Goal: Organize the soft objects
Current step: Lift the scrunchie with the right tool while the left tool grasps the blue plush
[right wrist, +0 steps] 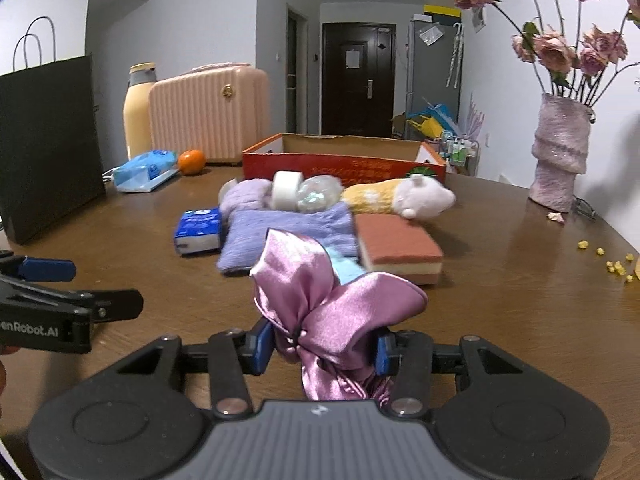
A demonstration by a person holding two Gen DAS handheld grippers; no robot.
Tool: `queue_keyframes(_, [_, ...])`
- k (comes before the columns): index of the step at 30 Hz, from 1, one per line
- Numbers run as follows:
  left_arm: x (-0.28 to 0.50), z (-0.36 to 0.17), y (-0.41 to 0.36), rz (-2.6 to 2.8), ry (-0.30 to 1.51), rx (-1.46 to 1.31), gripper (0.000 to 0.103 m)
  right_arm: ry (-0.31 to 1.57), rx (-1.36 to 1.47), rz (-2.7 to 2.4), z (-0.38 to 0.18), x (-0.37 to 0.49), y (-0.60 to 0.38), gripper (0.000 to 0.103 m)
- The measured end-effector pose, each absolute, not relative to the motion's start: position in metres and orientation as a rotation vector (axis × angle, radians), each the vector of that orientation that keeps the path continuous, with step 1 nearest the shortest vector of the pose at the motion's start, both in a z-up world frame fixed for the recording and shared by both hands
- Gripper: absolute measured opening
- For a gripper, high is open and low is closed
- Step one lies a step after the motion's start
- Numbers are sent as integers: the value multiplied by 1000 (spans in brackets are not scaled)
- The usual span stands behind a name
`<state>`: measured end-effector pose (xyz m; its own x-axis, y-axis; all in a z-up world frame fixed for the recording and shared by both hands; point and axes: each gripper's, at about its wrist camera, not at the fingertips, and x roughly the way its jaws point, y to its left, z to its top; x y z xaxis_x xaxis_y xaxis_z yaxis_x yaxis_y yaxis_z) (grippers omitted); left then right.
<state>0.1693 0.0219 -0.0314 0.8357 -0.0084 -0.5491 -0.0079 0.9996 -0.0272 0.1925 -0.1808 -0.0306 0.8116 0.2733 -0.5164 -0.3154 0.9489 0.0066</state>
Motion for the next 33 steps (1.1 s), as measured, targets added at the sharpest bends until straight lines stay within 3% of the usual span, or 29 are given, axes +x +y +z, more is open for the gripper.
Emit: queue_keyframes(33, [272, -35, -96, -106, 695, 128, 103, 524, -58, 238, -38, 260, -288, 46])
